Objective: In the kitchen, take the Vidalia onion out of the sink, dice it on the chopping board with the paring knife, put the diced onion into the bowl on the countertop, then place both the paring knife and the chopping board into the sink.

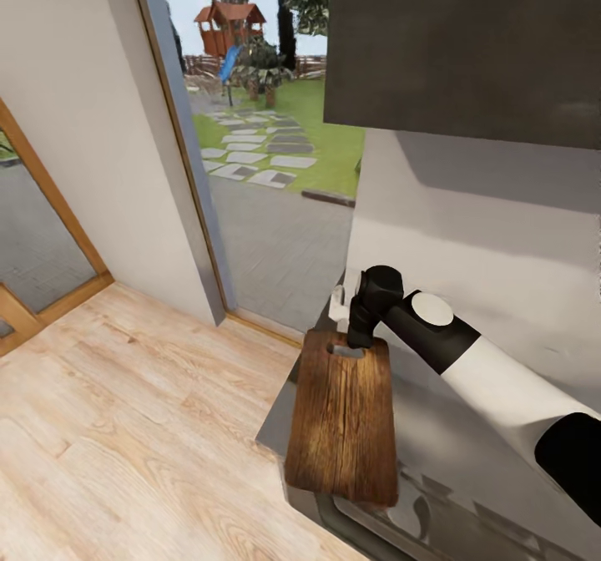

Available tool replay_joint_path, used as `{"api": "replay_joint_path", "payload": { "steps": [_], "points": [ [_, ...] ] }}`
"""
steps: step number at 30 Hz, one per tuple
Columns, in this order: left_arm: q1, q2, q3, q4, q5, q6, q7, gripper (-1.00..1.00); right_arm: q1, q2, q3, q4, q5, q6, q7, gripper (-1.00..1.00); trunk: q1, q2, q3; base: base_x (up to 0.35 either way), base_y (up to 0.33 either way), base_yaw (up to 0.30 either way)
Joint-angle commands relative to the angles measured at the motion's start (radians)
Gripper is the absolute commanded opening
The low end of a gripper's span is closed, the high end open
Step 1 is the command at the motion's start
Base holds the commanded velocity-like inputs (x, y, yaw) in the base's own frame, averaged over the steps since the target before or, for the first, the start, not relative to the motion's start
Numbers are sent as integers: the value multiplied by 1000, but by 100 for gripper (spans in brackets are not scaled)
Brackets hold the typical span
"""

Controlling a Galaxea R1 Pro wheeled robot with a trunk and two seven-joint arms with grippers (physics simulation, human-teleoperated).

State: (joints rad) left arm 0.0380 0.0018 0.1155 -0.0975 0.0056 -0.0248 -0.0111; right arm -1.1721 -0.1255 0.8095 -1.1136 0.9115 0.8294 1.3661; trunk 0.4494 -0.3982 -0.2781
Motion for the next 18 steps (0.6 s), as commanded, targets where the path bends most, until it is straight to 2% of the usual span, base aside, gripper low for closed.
{"api": "replay_joint_path", "payload": {
  "steps": [1,4,7,10,14,18],
  "points": [
    [0,0,6,-1,1,-1,-1,100,-1,0,1,-2,25,16,8,-100,1,-2,0,0,0,0],
    [0,0,6,-1,0,-1,-1,100,-1,0,-15,-2,75,108,8,-100,1,-2,5,0,0,0],
    [0,0,6,-1,0,-1,-1,100,-1,0,-30,-2,87,160,9,-100,1,-2,10,0,0,0],
    [0,0,6,-1,0,-1,-1,100,-2,0,-64,-2,95,197,11,-100,1,-2,14,0,0,0],
    [0,0,6,-1,0,-1,-1,100,-1,0,-70,-2,98,203,11,-100,1,-2,19,0,0,0],
    [0,0,6,-1,0,-1,-1,100,-2,-21,-71,-2,99,204,12,-100,1,-2,24,0,0,0]
  ]
}}
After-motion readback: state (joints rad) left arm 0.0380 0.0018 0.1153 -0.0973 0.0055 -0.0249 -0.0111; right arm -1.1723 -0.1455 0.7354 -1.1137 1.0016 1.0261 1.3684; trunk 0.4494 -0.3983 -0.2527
